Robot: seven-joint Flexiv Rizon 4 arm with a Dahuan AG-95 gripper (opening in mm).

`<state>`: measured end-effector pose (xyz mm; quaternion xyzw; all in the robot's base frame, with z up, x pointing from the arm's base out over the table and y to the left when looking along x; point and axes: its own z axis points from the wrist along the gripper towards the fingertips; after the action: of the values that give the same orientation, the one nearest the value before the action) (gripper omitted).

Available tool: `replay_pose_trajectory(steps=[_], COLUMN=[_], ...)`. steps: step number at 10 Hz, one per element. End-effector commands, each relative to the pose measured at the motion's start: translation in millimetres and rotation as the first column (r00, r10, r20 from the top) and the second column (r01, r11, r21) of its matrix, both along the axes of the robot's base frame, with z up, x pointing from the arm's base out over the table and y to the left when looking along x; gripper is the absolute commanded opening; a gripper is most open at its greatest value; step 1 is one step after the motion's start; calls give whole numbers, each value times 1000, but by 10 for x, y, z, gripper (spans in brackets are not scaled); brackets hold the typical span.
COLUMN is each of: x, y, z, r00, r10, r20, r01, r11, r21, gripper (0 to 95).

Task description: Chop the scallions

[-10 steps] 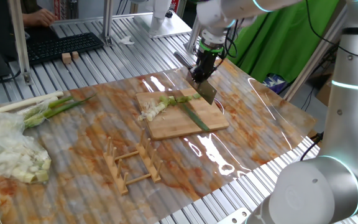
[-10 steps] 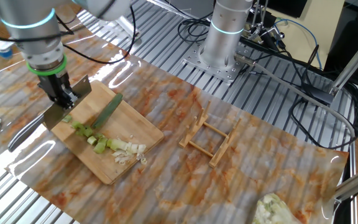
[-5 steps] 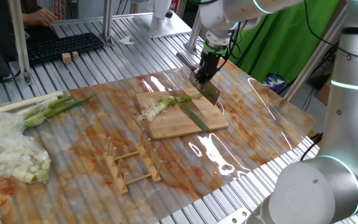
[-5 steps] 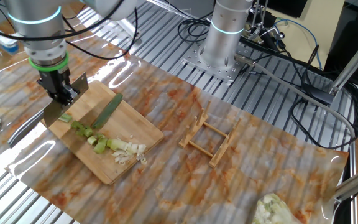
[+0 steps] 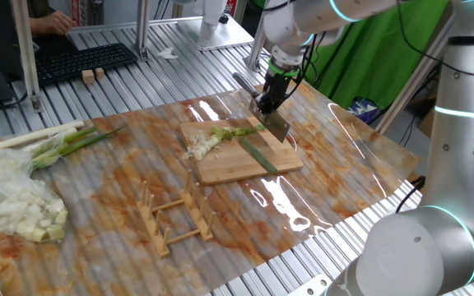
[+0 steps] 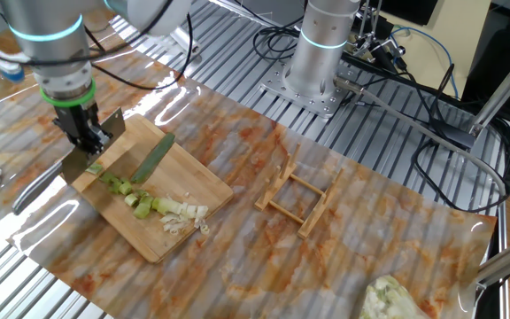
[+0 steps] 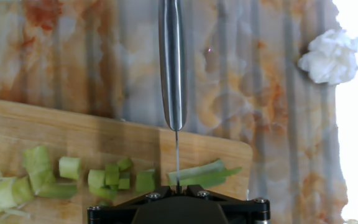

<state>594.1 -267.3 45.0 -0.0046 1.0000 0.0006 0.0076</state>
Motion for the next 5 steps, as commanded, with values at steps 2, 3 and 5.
replay_pose_trajectory(steps=[2, 3, 5], x=[57, 50, 30], y=[21, 14, 6], z=[-344, -287, -188], r00=[999, 1000, 1000], r10=[-3, -9, -15], r20=[36, 10, 11], r01=[2, 9, 14], r11=[1000, 999, 999], r21=[31, 40, 30], gripper=[0, 0, 0])
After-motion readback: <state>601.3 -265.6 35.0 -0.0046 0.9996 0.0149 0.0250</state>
